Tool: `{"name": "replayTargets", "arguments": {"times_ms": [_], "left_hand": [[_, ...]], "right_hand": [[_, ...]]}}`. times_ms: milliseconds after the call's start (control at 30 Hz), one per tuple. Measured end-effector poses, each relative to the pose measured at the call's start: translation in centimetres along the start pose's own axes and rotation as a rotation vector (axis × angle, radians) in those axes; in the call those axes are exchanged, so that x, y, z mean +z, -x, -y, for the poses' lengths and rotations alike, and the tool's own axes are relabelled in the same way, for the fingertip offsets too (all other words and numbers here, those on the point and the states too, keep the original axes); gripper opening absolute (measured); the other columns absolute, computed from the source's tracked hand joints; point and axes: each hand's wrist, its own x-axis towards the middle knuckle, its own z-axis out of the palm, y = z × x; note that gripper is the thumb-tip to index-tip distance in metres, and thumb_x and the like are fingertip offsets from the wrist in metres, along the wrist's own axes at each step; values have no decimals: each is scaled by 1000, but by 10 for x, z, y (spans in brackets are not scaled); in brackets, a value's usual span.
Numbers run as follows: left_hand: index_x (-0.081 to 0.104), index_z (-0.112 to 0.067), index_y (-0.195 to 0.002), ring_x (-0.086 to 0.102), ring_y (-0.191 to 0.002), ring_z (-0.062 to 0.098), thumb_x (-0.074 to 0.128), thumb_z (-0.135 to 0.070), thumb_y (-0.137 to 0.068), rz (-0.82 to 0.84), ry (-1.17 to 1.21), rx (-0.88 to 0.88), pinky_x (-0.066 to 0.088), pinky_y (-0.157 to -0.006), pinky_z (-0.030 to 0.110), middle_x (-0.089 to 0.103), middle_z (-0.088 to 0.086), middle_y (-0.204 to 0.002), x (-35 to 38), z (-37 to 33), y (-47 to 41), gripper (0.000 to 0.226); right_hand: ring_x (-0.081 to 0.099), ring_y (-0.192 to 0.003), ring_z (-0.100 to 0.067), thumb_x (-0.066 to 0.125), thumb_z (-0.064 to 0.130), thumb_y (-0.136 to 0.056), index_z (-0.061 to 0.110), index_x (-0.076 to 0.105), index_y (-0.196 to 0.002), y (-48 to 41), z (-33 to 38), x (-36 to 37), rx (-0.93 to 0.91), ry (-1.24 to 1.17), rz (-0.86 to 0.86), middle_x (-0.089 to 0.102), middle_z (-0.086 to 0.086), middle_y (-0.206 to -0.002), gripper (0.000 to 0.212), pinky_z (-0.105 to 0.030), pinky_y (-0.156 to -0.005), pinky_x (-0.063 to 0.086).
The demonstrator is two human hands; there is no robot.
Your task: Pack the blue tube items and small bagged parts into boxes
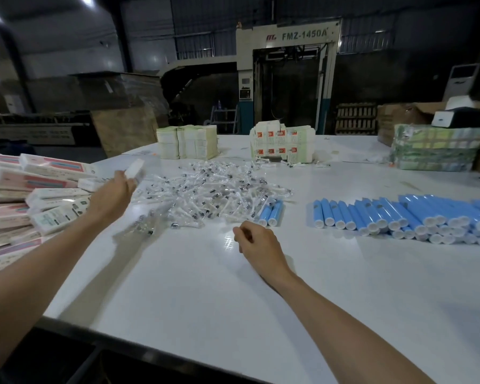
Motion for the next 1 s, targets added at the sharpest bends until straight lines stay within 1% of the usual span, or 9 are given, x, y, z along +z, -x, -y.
{"name": "replayTargets", "arguments": {"times_ms": [100, 233, 300, 400, 500, 667, 800, 900, 1000], "left_hand": [[52, -7, -122, 67, -77, 28, 37, -37, -117, 107, 401, 24, 55, -65, 43, 68, 18, -111, -12, -53, 18, 34], [56, -16, -133, 80, -93, 33, 40, -50, -114, 345, 962, -15, 65, -76, 45, 80, 10, -111, -4, -126, 50, 42], [60, -14, -134, 81, -96, 30, 45, -44, -115, 421, 1209, -37, 67, -74, 40, 82, 8, -111, 5, -162, 65, 39], [62, -12, -134, 79, -106, 33, 54, -30, -113, 469, 1453, -49, 67, -87, 48, 80, 12, -120, 25, -205, 85, 29], [64, -5, -134, 79, -103, 36, 60, -22, -110, 446, 1590, -115, 66, -88, 50, 79, 17, -122, 48, -226, 104, 30], [66, -6, -132, 78, -105, 44, 69, -24, -106, 459, 1578, -192, 64, -92, 57, 79, 20, -117, 80, -220, 127, 32], [67, -6, -131, 76, -106, 49, 71, -27, -105, 481, 1550, -243, 62, -95, 60, 80, 22, -113, 85, -212, 131, 34], [67, -7, -132, 76, -107, 48, 70, -27, -105, 495, 1582, -244, 65, -88, 53, 80, 22, -114, 82, -212, 132, 34], [66, -11, -133, 77, -106, 45, 70, -28, -105, 516, 1585, -230, 66, -87, 51, 80, 20, -115, 78, -215, 133, 33]], "right_hand": [[61, -75, -29, 51, 38, -103, 14, 59, -82, 1, 3, -1, 15, 2, -13, 68, -8, -76, 34, -45, -72, 52], [64, -78, -29, 50, 36, -105, 11, 62, -87, 4, 5, -4, 49, 28, -62, 69, -6, -77, 33, -45, -75, 52], [64, -78, -28, 50, 35, -107, 12, 61, -88, 4, 5, -7, 77, 34, -121, 68, -5, -79, 32, -44, -73, 52], [64, -85, -27, 50, 30, -107, 18, 58, -89, -1, 0, -18, 145, 91, -232, 66, -1, -85, 23, -38, -66, 45], [64, -103, -29, 51, 22, -104, 17, 60, -110, -22, -13, -35, 233, 223, -220, 68, -4, -109, 12, -38, -76, 48], [40, -140, -28, 52, 20, -104, 18, 43, -150, -53, -36, -51, 200, 439, 25, 44, -6, -151, 47, -46, -106, 45], [54, -128, -26, 48, 24, -107, 19, 57, -132, -56, -46, -42, 73, 540, 151, 53, -3, -138, 26, -46, -99, 52], [65, -106, -28, 47, 25, -109, 18, 62, -116, -50, -49, -36, 7, 584, 92, 62, -3, -121, 18, -44, -86, 55], [66, -100, -31, 54, 14, -102, 14, 64, -107, -44, -46, -37, -7, 654, 22, 62, -8, -115, 11, -43, -83, 54]]}}
